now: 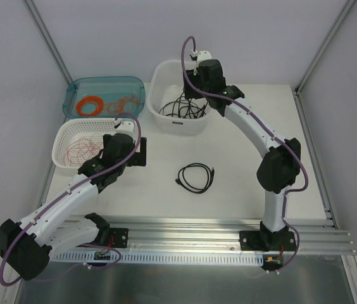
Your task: Untangle the cables
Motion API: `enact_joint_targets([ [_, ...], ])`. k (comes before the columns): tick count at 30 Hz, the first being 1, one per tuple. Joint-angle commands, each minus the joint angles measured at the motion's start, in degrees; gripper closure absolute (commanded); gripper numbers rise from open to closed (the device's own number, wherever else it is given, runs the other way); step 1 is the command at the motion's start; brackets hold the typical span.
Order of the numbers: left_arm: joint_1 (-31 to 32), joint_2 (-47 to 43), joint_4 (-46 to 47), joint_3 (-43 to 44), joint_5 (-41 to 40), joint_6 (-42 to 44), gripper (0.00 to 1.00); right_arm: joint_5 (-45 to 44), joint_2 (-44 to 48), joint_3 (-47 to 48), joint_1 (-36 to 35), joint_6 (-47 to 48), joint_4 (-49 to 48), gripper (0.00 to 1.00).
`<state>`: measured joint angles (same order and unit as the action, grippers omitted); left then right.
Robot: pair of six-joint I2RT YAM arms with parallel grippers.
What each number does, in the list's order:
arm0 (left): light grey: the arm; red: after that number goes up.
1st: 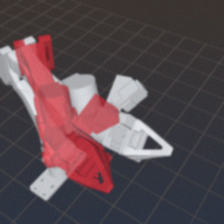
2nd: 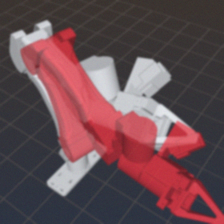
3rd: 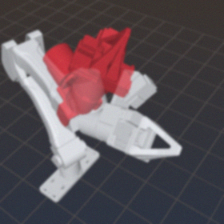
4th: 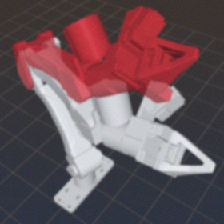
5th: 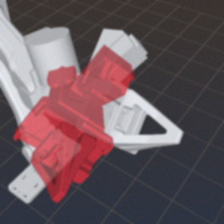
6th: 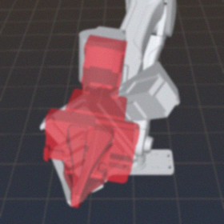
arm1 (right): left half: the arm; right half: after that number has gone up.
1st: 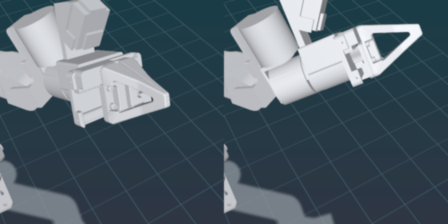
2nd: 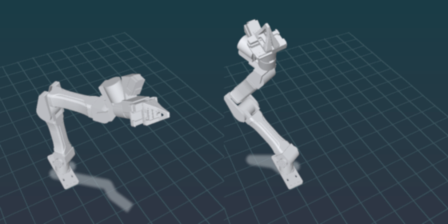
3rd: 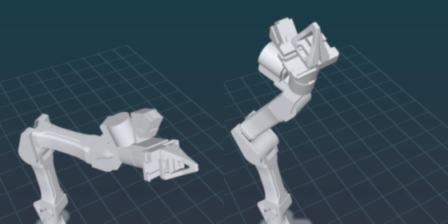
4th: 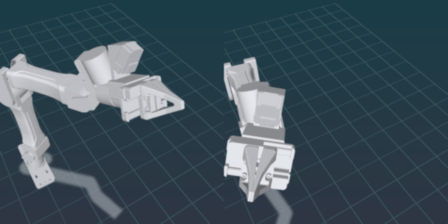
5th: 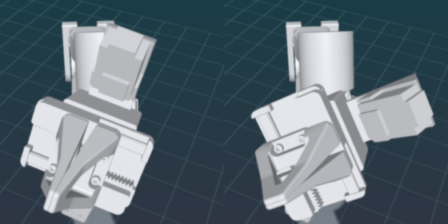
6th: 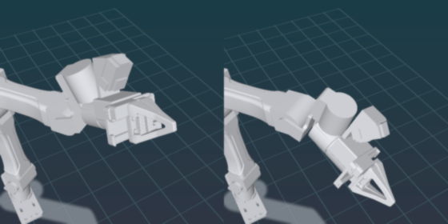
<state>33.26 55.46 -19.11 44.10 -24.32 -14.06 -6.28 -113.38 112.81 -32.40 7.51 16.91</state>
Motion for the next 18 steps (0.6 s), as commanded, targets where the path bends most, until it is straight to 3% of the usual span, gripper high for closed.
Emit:
enact_joint_targets([
  [1, -0.7, -0.6, 1.2, 0.9, 1.0, 0.6, 0.01, -2.3, 6.1, -2.5, 0.6, -0.6, 0.0, 0.39],
  [9, -0.7, 0.7, 1.3, 1.1, 4.7, 1.1, 0.01, -4.5, 18.4, -12.4, 2.0, -3.7, 8.4, 0.15],
  [18, 0.6, 4.4, 1.3, 1.8, 10.7, 2.2, 0.01, -2.8, 32.2, -30.8, 1.8, -10.8, 17.8, 0.08],
])
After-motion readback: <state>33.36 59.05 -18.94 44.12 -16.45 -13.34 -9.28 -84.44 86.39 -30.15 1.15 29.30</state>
